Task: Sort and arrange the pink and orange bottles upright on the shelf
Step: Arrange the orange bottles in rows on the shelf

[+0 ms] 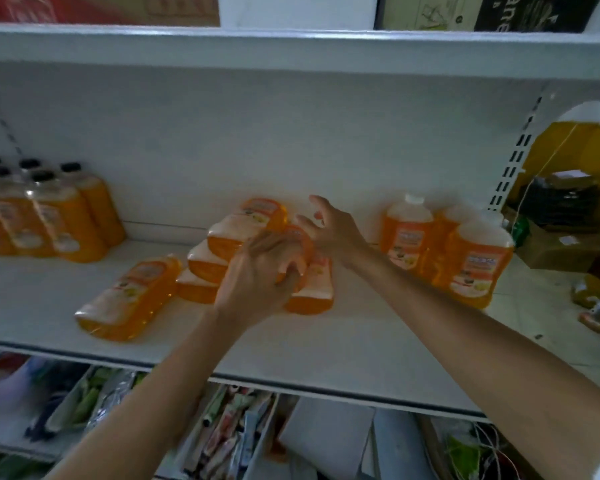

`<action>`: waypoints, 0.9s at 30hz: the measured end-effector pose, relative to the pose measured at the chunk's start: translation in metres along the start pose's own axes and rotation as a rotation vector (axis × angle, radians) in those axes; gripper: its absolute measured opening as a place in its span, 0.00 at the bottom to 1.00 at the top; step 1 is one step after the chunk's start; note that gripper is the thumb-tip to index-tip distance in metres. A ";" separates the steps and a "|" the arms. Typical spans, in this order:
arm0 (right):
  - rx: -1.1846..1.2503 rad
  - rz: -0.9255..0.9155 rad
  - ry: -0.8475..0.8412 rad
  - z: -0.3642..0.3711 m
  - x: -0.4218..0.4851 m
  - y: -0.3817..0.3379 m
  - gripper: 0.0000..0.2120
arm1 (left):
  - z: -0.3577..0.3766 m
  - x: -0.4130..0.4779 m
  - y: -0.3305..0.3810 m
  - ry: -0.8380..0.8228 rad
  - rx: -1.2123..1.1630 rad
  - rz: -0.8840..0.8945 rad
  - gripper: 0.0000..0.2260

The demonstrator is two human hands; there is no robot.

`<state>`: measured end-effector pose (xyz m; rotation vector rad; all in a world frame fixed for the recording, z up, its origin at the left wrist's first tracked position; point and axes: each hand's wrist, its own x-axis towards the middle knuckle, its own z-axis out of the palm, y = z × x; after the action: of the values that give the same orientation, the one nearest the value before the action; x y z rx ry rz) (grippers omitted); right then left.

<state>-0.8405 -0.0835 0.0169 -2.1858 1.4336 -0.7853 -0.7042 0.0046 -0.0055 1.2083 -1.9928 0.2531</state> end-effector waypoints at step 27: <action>0.607 0.128 0.309 -0.013 -0.014 -0.015 0.36 | -0.017 0.003 0.008 0.049 -0.233 -0.380 0.28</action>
<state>-0.8424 -0.0654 0.0330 -1.5464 1.2339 -1.3470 -0.7022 0.0158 0.0098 1.3803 -1.6568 -0.1352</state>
